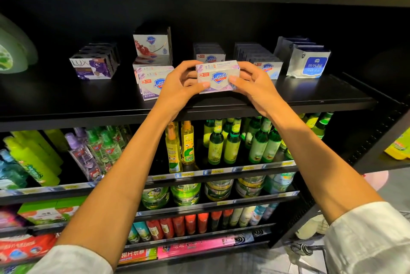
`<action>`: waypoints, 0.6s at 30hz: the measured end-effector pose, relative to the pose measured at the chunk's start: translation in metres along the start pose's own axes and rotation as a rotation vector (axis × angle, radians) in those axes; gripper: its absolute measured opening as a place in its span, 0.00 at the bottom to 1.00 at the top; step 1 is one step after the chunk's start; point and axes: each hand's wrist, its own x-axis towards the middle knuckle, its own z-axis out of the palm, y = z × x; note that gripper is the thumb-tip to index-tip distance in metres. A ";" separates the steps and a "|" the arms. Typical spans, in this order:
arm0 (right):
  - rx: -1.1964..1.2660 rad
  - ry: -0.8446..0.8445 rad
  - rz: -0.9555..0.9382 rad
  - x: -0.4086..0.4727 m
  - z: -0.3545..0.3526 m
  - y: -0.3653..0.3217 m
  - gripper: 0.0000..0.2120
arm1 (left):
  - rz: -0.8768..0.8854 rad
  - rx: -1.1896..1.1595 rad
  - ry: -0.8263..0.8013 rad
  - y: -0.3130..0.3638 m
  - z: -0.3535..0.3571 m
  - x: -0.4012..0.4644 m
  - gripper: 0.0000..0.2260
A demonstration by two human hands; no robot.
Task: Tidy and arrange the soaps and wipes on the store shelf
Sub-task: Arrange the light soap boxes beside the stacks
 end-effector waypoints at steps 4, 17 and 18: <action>-0.136 0.003 -0.004 0.001 0.002 0.002 0.24 | 0.004 0.028 0.060 0.002 0.001 -0.003 0.22; -0.789 -0.277 -0.091 0.003 0.008 0.009 0.26 | 0.085 0.078 0.353 0.026 -0.057 -0.021 0.18; -0.797 -0.291 -0.090 0.004 0.008 0.009 0.26 | 0.094 0.087 0.376 0.029 -0.067 -0.019 0.19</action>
